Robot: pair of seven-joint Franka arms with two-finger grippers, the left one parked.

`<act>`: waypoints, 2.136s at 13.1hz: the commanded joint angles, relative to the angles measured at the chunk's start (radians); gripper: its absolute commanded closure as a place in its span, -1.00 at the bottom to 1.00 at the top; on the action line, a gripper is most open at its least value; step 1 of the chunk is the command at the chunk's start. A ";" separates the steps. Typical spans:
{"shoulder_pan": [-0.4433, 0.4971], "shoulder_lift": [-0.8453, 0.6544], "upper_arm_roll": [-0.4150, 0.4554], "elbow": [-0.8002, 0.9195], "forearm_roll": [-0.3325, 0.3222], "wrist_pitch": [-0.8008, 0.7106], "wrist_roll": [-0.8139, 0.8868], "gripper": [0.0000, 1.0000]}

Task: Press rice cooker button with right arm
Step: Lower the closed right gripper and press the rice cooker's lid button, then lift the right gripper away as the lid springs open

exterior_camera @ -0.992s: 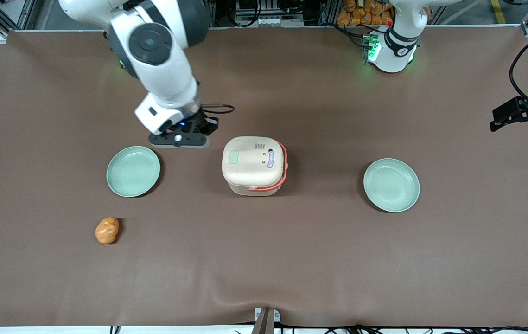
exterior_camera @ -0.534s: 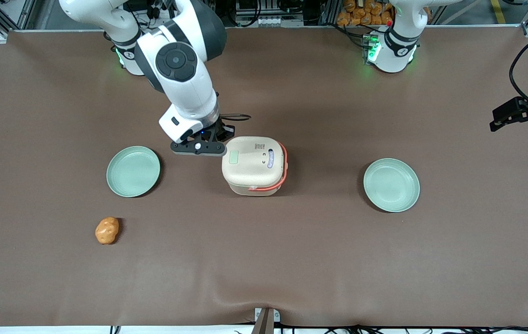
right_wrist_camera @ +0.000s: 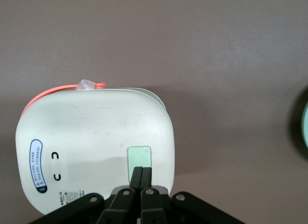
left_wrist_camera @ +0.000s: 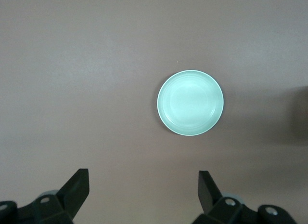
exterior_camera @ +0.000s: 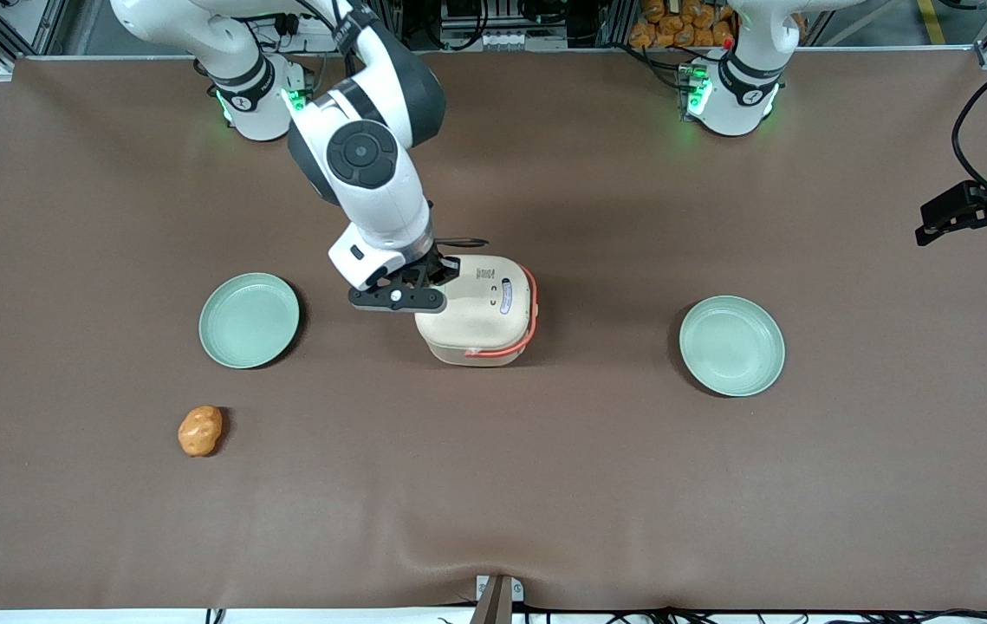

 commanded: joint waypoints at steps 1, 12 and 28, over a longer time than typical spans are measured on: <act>0.009 0.019 -0.008 0.015 0.011 0.010 0.015 1.00; 0.029 0.074 -0.008 -0.012 0.011 0.053 0.030 1.00; -0.104 -0.030 -0.011 0.312 0.023 -0.424 -0.063 0.04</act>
